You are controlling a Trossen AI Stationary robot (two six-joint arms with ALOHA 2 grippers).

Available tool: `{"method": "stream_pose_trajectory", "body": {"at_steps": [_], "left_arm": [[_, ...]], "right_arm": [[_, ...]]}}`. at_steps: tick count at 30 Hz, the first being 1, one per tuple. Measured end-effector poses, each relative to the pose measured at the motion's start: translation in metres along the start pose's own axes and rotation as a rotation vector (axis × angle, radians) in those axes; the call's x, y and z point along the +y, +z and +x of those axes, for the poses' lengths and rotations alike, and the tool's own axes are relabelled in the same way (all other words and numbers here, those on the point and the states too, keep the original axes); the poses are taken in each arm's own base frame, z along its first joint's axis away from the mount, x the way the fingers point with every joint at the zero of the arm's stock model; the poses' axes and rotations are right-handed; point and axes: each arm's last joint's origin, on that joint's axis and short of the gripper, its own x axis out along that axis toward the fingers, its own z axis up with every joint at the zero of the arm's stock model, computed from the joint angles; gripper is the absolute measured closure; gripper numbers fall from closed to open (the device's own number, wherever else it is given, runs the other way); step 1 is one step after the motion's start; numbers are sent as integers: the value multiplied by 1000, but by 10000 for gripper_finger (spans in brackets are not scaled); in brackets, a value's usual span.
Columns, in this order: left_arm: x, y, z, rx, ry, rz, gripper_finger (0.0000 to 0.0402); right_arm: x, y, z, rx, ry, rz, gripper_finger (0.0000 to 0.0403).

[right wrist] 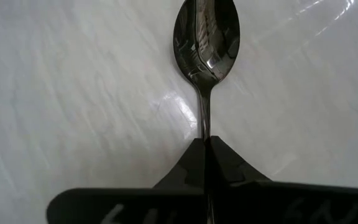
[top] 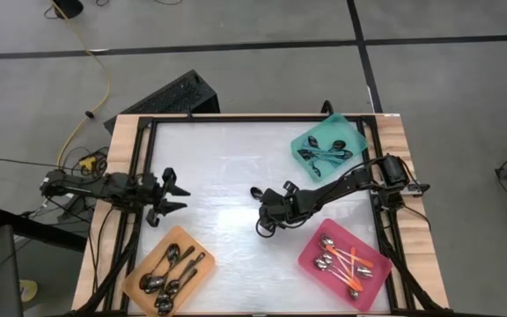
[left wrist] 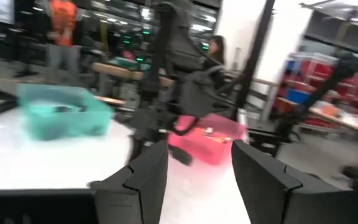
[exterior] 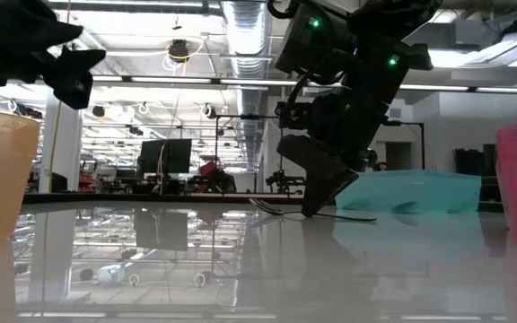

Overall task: Sort silverware by color (type)
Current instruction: Put the black spoon into the orange bin

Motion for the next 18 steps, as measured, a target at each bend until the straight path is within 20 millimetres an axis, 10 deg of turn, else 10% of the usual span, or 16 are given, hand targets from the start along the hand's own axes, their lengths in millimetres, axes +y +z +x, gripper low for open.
{"method": "stream_pose_trajectory", "body": {"at_steps": [18], "left_arm": [[17,3,-1,-8,110,133,237]], "right_arm": [[-4,4,2,0,7,20,390]]}}
